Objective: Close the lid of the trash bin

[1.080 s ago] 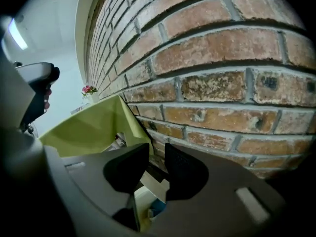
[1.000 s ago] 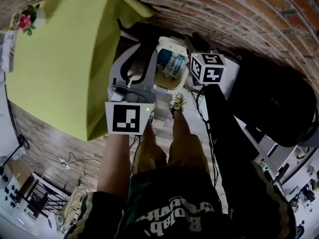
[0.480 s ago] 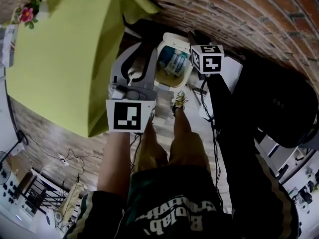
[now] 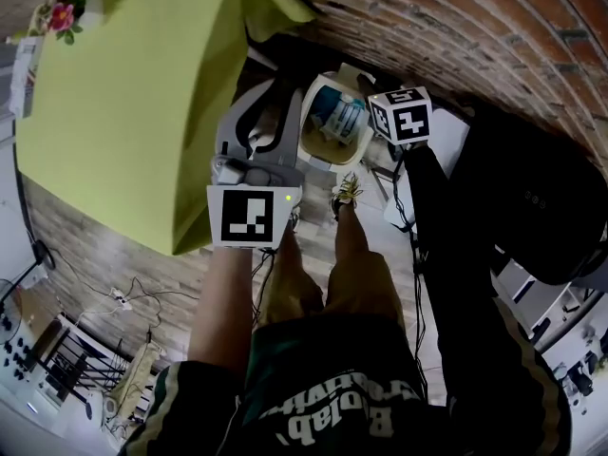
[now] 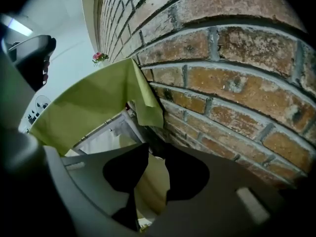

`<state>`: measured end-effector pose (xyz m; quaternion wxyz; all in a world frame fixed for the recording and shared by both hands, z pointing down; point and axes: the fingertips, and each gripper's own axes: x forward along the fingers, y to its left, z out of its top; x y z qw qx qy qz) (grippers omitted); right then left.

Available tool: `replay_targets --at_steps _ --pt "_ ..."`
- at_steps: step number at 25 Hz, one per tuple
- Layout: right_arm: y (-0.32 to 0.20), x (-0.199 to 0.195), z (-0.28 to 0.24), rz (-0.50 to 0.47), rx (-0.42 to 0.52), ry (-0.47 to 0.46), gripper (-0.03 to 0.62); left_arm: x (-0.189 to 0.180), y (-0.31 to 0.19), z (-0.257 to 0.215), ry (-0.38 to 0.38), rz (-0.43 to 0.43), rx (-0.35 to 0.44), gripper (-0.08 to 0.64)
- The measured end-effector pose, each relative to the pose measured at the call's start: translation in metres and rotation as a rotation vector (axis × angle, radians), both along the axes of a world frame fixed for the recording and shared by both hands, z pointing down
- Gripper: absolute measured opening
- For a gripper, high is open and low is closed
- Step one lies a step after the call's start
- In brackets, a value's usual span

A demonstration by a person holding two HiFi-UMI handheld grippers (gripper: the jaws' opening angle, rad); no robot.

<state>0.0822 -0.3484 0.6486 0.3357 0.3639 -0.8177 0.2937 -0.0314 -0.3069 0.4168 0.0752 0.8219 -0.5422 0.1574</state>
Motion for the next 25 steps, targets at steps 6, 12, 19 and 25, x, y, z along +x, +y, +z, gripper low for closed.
replay_targets --at_steps 6,12,19,25 --pt "0.017 -0.012 0.002 -0.026 -0.004 -0.002 0.123 -0.007 0.006 -0.005 -0.005 -0.001 0.008 0.074" --pt "0.033 -0.016 0.008 -0.01 -0.016 0.002 0.124 -0.014 0.016 0.002 0.008 0.001 0.003 0.074" --pt "0.058 -0.02 0.014 0.019 -0.042 0.01 0.14 -0.011 0.03 0.007 0.026 0.056 -0.01 0.075" --pt "0.077 -0.026 0.023 0.033 -0.059 0.017 0.163 -0.016 0.04 0.013 0.017 0.077 -0.027 0.075"
